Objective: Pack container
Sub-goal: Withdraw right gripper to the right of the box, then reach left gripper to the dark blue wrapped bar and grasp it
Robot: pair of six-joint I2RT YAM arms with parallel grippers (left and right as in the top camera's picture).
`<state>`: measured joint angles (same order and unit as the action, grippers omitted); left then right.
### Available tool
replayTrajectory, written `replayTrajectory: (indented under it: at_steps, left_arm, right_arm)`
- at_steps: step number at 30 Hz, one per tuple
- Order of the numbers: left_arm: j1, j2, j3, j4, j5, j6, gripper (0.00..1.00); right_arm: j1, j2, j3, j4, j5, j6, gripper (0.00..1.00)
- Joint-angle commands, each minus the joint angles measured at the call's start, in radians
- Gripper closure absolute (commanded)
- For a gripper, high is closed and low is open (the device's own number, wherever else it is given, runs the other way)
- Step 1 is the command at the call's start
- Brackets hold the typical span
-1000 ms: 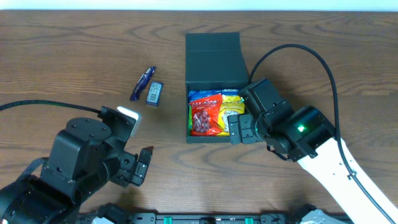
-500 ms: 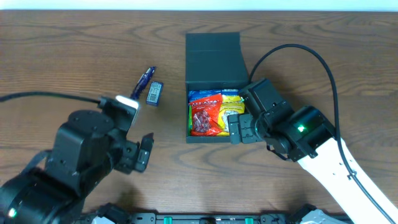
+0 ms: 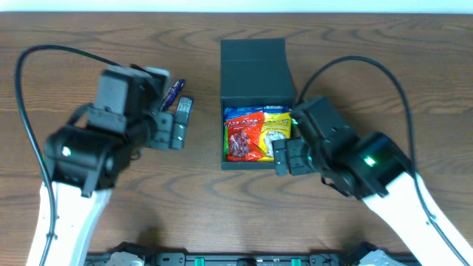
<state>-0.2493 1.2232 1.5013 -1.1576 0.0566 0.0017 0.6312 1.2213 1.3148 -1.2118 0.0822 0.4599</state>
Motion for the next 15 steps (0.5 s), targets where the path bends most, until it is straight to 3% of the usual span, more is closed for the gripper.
replayTrajectory:
  at_steps: [1, 5, 15]
  left_arm:
    - [0.109, 0.033, 0.001, -0.001, 0.121, 0.072, 0.05]
    - [0.176, 0.080, -0.022, 0.020, 0.132, 0.105, 0.05]
    - [0.184, 0.229, -0.131, 0.164, 0.082, 0.134, 0.05]
  right_arm:
    - [-0.007, -0.105, 0.014, -0.005, -0.004, -0.005, 0.01]
    - [-0.007, -0.189, 0.014, -0.007, -0.004, -0.025, 0.01]
    - [-0.007, -0.220, 0.014, -0.046, -0.004, -0.027, 0.01]
